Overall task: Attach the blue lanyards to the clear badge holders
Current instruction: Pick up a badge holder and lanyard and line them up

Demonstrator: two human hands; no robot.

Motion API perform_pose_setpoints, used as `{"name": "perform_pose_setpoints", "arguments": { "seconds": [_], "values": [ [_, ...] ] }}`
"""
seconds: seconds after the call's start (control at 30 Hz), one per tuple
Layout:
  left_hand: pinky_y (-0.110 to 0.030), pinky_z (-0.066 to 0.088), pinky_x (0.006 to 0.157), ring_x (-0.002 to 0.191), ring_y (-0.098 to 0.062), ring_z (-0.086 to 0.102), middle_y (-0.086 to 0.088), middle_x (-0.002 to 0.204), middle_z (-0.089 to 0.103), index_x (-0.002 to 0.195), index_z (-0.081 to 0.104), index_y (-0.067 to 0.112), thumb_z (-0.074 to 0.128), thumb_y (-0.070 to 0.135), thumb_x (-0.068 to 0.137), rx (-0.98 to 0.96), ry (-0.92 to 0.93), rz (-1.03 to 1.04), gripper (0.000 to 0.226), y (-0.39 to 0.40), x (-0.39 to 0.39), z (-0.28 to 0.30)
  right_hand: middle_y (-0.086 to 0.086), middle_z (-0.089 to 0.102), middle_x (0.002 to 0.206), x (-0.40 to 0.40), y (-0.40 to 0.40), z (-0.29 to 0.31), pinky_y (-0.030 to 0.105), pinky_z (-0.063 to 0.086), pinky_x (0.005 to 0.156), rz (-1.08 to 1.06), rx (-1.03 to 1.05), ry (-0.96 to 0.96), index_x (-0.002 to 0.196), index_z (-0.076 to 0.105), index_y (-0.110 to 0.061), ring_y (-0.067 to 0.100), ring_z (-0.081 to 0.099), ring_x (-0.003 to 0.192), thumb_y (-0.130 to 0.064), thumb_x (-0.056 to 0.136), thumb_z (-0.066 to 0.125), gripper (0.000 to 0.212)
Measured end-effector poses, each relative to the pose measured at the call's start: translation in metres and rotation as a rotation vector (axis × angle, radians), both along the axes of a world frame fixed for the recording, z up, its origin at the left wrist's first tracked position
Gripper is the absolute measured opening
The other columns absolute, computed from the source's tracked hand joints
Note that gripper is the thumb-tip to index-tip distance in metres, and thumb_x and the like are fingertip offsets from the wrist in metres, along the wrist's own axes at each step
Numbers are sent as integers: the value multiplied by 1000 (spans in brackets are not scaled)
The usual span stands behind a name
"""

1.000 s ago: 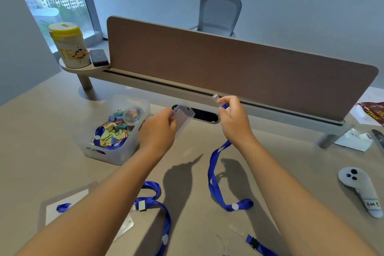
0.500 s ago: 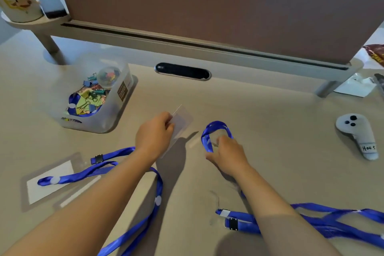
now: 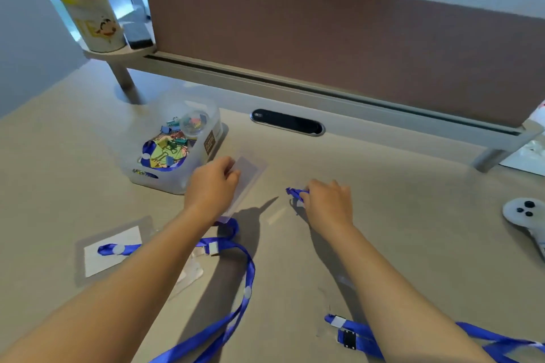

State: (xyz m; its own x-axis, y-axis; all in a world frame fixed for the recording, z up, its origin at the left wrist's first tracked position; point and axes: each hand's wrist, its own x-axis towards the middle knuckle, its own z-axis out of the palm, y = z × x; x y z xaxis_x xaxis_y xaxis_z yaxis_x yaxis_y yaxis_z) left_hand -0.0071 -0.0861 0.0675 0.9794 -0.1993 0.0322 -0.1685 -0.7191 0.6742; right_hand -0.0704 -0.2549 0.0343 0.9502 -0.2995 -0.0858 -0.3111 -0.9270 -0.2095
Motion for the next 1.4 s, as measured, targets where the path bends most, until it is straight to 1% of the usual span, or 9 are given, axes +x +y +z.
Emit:
{"name": "perform_pose_setpoints", "arguments": {
  "seconds": [0.23, 0.5, 0.53, 0.6, 0.7, 0.9, 1.07, 1.23, 1.4],
  "values": [
    [-25, 37, 53, 74, -22, 49, -14, 87, 62, 96, 61, 1, 49, 17, 89, -52, -91, 171, 21, 76, 43, 38, 7, 54, 86, 73, 76, 51, 29, 37, 60, -30, 505, -158, 107, 53, -3, 22, 48, 75, -23, 97, 36, 28],
    [-30, 34, 67, 88, -38, 58, -24, 93, 66, 91, 64, -2, 51, 10, 85, -127, -70, 329, 18, 167, 106, 46, 6, 55, 89, 166, 169, 69, 5, 38, 48, -84, 742, -375, 103, 59, 0, 18, 51, 81, -19, 93, 48, 23],
    [-29, 33, 66, 85, -36, 57, -22, 87, 64, 88, 64, -1, 51, 10, 85, -134, -65, 329, 17, 174, 114, 45, 7, 57, 89, 176, 178, 67, 5, 41, 54, -99, 740, -390, 101, 58, -2, 21, 56, 83, -19, 93, 48, 22],
    [-28, 32, 65, 77, -29, 52, -14, 80, 58, 88, 63, -1, 51, 11, 86, -139, -52, 312, 17, 186, 129, 42, 4, 59, 86, 194, 192, 56, 30, 51, 80, -135, 696, -386, 92, 55, -10, 26, 62, 90, -23, 93, 46, 16],
    [-27, 32, 64, 76, -23, 49, -8, 80, 55, 90, 63, 1, 50, 13, 87, -156, -28, 266, 18, 194, 147, 34, 4, 59, 87, 211, 203, 32, 51, 43, 96, -152, 523, -318, 85, 50, -16, 29, 60, 94, -26, 93, 45, 14],
    [-24, 35, 55, 78, -20, 50, -8, 88, 61, 97, 63, 5, 48, 13, 88, -170, -22, 148, 20, 195, 164, 21, 16, 60, 116, 208, 206, 4, 36, 45, 80, 60, 173, 102, 110, 56, -4, 32, 55, 105, -22, 89, 54, 28],
    [-33, 48, 73, 90, -24, 58, -14, 113, 66, 118, 56, 10, 46, 17, 91, -160, -54, 23, 29, 174, 157, 22, 15, 59, 124, 188, 188, 20, 38, 45, 88, 59, 87, 78, 119, 56, -8, 32, 54, 110, -20, 90, 49, 32],
    [-31, 36, 65, 81, -26, 53, -18, 98, 64, 95, 60, 2, 44, 9, 90, -84, -170, -214, 18, 126, 133, 32, 14, 55, 129, 135, 138, 35, 38, 41, 98, -43, 55, 85, 123, 55, -8, 31, 49, 119, -18, 90, 47, 35],
    [-37, 44, 74, 91, -31, 57, -18, 100, 65, 106, 58, 4, 45, 5, 88, -76, -244, -459, 22, 61, 77, 33, 12, 55, 131, 45, 71, 41, 34, 41, 96, -225, 49, 116, 125, 54, -8, 29, 50, 120, -17, 90, 48, 36]
  ]
}}
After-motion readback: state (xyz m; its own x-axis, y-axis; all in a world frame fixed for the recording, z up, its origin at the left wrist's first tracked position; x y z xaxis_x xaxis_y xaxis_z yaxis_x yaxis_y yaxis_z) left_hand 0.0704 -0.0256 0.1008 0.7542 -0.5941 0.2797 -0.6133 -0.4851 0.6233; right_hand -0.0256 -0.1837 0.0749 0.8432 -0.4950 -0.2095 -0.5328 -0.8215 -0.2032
